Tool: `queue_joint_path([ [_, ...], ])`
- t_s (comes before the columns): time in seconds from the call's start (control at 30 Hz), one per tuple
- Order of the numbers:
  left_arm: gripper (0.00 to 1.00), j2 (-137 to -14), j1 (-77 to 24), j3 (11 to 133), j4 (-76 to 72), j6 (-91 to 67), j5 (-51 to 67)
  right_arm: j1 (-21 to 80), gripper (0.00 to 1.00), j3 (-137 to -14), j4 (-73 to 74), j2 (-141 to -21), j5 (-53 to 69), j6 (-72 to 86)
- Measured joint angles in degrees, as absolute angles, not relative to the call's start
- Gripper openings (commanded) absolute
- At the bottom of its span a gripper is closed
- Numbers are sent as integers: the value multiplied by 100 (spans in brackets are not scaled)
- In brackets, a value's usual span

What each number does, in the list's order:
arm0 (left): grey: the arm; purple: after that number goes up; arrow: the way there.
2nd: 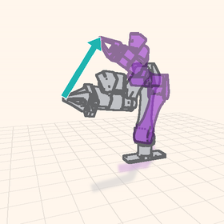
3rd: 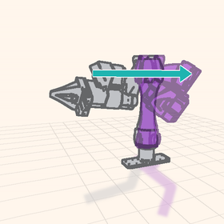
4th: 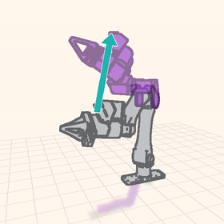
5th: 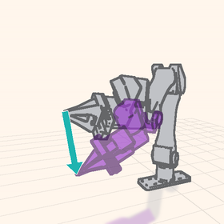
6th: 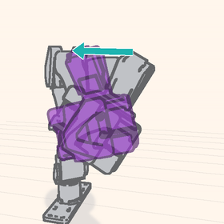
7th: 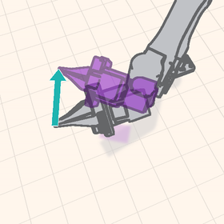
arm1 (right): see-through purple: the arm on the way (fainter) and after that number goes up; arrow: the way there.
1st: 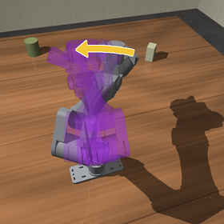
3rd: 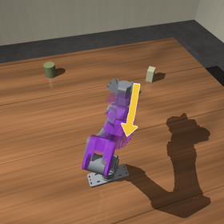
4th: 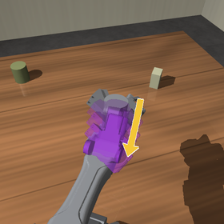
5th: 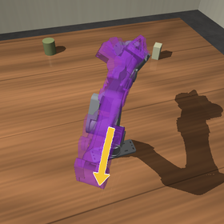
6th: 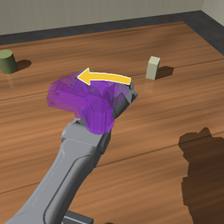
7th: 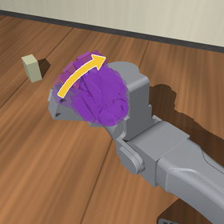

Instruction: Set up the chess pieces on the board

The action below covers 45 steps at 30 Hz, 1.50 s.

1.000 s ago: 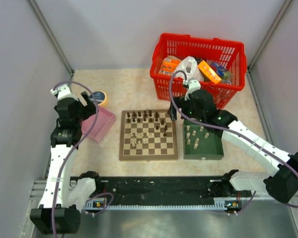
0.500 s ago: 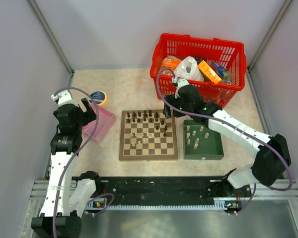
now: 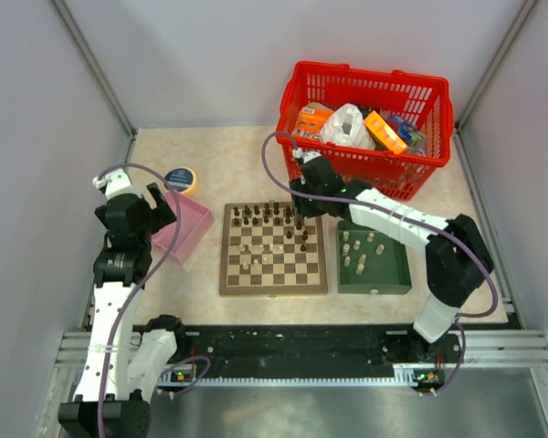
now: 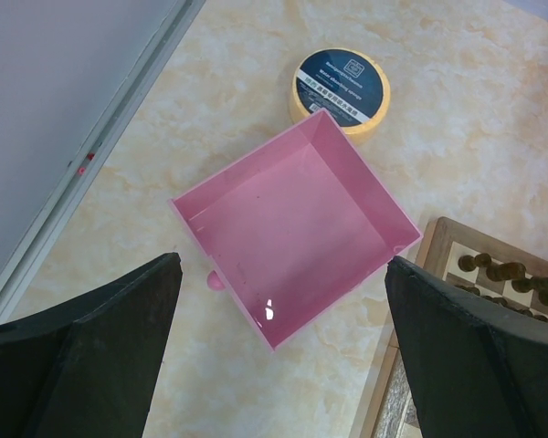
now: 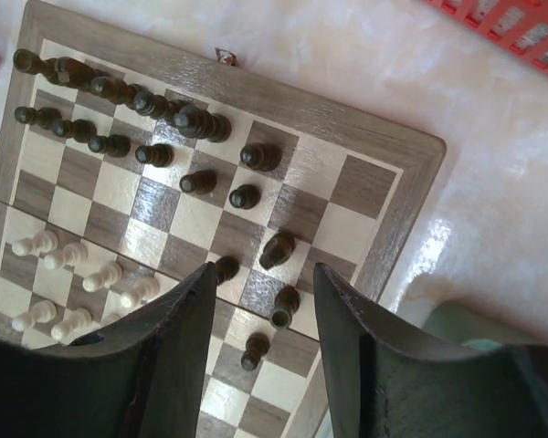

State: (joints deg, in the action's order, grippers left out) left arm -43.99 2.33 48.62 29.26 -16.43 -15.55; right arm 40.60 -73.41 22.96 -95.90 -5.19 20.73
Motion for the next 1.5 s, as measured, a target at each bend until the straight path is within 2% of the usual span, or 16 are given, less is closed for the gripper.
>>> queue_joint_path([
  [0.47, 99, -4399, 233, 4851, 2926, -1568, -1697, 4230, 43, -7765, 2493, -10484, -792, 2121],
  [0.67, 99, -4399, 233, 4849, 2926, -1520, -1745, 4250, 41, -7773, 2539, -10562, -899, 2121],
  [0.73, 99, -4399, 233, 4849, 2926, -1507, -1747, 4259, 36, -7773, 2554, -10567, -930, 2121],
  [1.0, 99, -4399, 233, 4831, 2923, -1500, -1747, 4263, 35, -7780, 2602, -10637, -937, 2123],
  [1.03, 99, -4399, 233, 4831, 2923, -1500, -1747, 4263, 31, -7780, 2606, -10661, -937, 2123],
  [1.2, 99, -4399, 233, 4829, 2923, -1496, -1750, 4265, 29, -7780, 2624, -10744, -934, 2126],
  [1.23, 99, -4399, 233, 4829, 2923, -1496, -1750, 4265, 24, -7780, 2624, -10753, -937, 2123],
  [1.33, 99, -4399, 233, 4829, 2923, -1494, -1752, 4265, 22, -7789, 2628, -10753, -937, 2119],
  [1.4, 99, -4399, 233, 4829, 2923, -1490, -1754, 4265, 12, -7828, 2641, -10755, -941, 2121],
  [1.5, 99, -4399, 233, 4829, 2923, -1485, -1761, 4265, 12, -7900, 2644, -10755, -978, 2117],
])
